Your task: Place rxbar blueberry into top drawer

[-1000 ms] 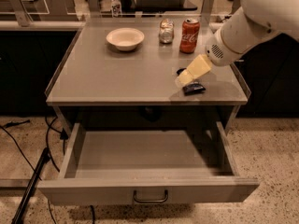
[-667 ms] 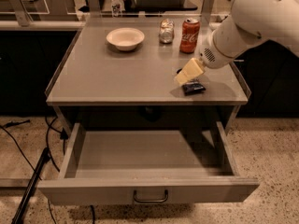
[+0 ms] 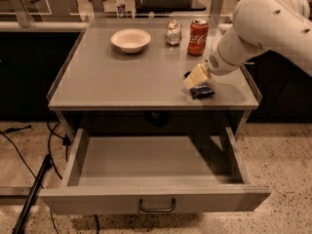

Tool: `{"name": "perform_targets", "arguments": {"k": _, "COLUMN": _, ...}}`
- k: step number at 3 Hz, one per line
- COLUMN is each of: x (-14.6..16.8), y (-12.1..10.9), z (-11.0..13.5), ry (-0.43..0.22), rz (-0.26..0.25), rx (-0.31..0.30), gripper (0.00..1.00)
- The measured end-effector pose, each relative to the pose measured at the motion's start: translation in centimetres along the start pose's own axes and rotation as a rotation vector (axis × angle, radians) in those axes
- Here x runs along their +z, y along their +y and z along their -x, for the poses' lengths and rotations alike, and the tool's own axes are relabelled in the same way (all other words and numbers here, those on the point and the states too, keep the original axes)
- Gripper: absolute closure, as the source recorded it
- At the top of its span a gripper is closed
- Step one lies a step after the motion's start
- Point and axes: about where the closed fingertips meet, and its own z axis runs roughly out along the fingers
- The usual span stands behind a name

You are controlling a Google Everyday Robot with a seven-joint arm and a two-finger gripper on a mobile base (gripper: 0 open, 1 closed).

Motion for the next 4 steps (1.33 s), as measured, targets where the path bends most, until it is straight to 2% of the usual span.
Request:
{"name": "perform_targets", "arguments": {"k": 1, "x": 1.2, "y": -1.2, "z": -0.7, "ry": 0.010, "rz": -0.010, "rx": 0.042, "gripper": 0.31}}
{"name": "perform_targets", "arguments": {"k": 3, "x": 2.3, "y": -2.4, "z": -1.9, "ry": 0.039, "rz": -0.019, "rx": 0.095, "gripper": 0.35}}
{"name": "perform_targets", "arguments": {"k": 4, "x": 2.4, "y": -2.6, "z": -2.2, "ry": 0.055, "rz": -0.001, "rx": 0.118, "gripper": 0.50}}
